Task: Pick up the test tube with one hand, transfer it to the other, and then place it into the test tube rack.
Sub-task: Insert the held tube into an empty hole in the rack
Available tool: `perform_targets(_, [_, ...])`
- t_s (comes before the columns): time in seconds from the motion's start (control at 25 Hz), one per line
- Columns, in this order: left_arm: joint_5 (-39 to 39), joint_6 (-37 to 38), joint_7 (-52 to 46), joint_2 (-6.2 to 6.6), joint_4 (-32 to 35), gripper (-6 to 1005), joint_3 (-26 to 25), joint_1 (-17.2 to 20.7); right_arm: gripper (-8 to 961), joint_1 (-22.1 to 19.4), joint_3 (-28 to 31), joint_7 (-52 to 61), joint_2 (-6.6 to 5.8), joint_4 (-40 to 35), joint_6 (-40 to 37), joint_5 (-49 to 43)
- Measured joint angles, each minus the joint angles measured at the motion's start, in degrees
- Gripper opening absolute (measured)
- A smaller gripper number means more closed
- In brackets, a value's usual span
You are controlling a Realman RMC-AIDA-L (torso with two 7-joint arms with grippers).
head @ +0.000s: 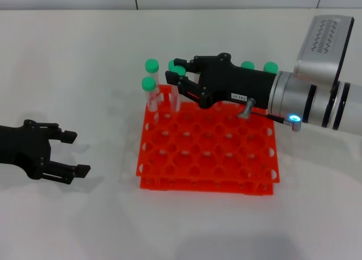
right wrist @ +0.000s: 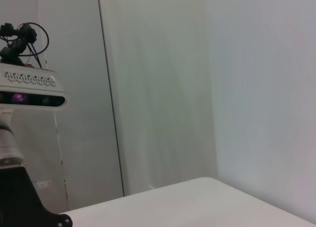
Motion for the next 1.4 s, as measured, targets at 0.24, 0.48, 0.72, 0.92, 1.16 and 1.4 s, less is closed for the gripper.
perform_targets(0.24, [-0.1,0.0,0.0,0.00,0.0,888,0.0,0.0,278,0.0,-0.2,-0.4,0.00,0.0,0.0,0.0])
perform_targets(0.48, [-0.1,0.0,0.0,0.00,0.0,888,0.0,0.0,279,-0.1,-0.5,-0.4,0.00,0.1,0.4,0.0])
perform_targets(0.72, [-0.2,-0.5,0.0,0.00,0.0,888,0.0,0.0,279,-0.1,-0.5,-0.4,0.00,0.2,0.7,0.0])
perform_targets(0.92, [-0.2,-0.5,0.1,-0.07,0.0,888,0.0,0.0,279,-0.1,-0.5,-0.4,0.00,0.3,0.9,0.0])
perform_targets(1.16, [-0.2,-0.6,0.3,-0.09,-0.1,888,0.0,0.0,280,-0.1,-0.5,-0.4,0.00,0.3,0.9,0.0])
perform_targets(1.4, [-0.2,-0.6,0.3,-0.09,-0.2,888,0.0,0.0,280,-0.1,-0.6,-0.4,0.00,0.5,1.0,0.0])
